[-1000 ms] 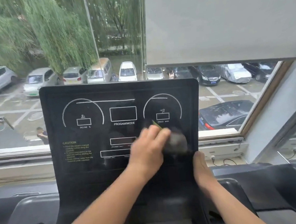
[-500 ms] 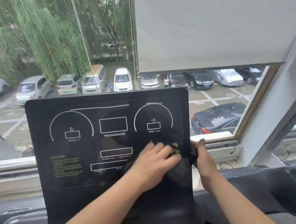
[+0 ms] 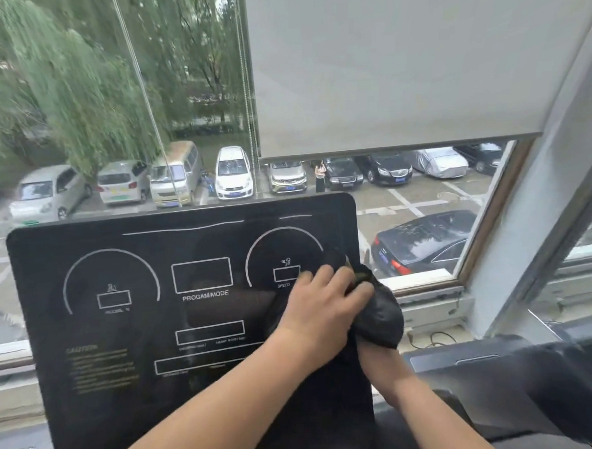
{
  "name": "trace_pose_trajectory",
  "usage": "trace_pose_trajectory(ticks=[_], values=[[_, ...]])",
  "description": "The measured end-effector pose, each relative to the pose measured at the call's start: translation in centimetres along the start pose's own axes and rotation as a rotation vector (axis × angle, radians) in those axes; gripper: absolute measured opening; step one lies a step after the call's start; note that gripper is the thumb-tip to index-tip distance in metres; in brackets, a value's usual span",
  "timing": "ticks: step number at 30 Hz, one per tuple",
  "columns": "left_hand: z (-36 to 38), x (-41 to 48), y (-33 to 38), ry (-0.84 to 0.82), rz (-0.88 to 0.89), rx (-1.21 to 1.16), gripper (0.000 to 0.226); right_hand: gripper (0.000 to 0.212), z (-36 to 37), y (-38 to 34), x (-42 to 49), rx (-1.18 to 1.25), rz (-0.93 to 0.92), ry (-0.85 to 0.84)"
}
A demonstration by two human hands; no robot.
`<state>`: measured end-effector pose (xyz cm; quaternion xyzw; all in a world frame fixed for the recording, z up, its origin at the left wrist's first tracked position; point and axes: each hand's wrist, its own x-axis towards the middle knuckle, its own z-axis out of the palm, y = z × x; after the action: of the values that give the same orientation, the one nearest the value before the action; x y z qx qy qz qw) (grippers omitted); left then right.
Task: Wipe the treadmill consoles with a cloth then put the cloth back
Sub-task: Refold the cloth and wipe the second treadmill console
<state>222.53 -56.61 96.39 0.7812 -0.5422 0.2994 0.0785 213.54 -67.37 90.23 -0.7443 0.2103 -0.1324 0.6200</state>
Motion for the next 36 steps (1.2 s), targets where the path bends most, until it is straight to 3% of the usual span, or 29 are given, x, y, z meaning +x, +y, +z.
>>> trace_pose_trajectory(ticks=[4,6,9,11,15,18,20,25,31,34,36], values=[[-3.7,4.0,-4.0,0.105,-0.137,0.028,0.050,0.032,0.3,-0.2,0.1,-0.012,-0.003,0.036],[-5.3,5.5,-6.5,0.189,-0.260,0.011,0.057,0.049,0.2,-0.3,-0.1,-0.030,0.018,0.014],[-5.0,5.5,-6.1,0.208,-0.385,-0.027,0.067,0.051,0.0,-0.2,0.0,0.053,0.044,-0.017],[-3.2,3.7,-4.0,0.190,-0.357,-0.033,0.067,0.041,-0.1,0.1,0.0,0.138,0.029,-0.030],[-0.1,-2.3,-0.8,0.042,-0.098,-0.021,0.057,0.026,-0.3,0.3,0.5,0.203,0.014,0.005],[-2.1,-2.2,-2.8,-0.072,-0.011,-0.006,0.057,0.031,-0.3,0.3,0.6,0.146,0.016,0.015],[-4.3,-0.1,-5.5,-0.011,-0.096,0.035,0.056,0.034,-0.2,0.5,0.3,0.064,0.036,0.012],[-5.9,1.9,-7.4,0.151,-0.407,0.020,0.069,0.034,-0.3,0.1,0.0,0.161,0.106,-0.036],[-0.1,-3.6,0.6,-0.017,-0.345,-0.102,0.073,0.052,-1.7,0.8,-1.5,0.579,0.248,0.091],[2.5,-7.2,4.1,-0.130,-0.291,-0.159,0.076,0.055,-2.0,1.6,-3.0,0.502,0.359,0.173],[3.8,-9.0,6.0,-0.211,-0.259,-0.187,0.076,0.043,-2.0,2.3,-3.8,0.432,0.411,0.260]])
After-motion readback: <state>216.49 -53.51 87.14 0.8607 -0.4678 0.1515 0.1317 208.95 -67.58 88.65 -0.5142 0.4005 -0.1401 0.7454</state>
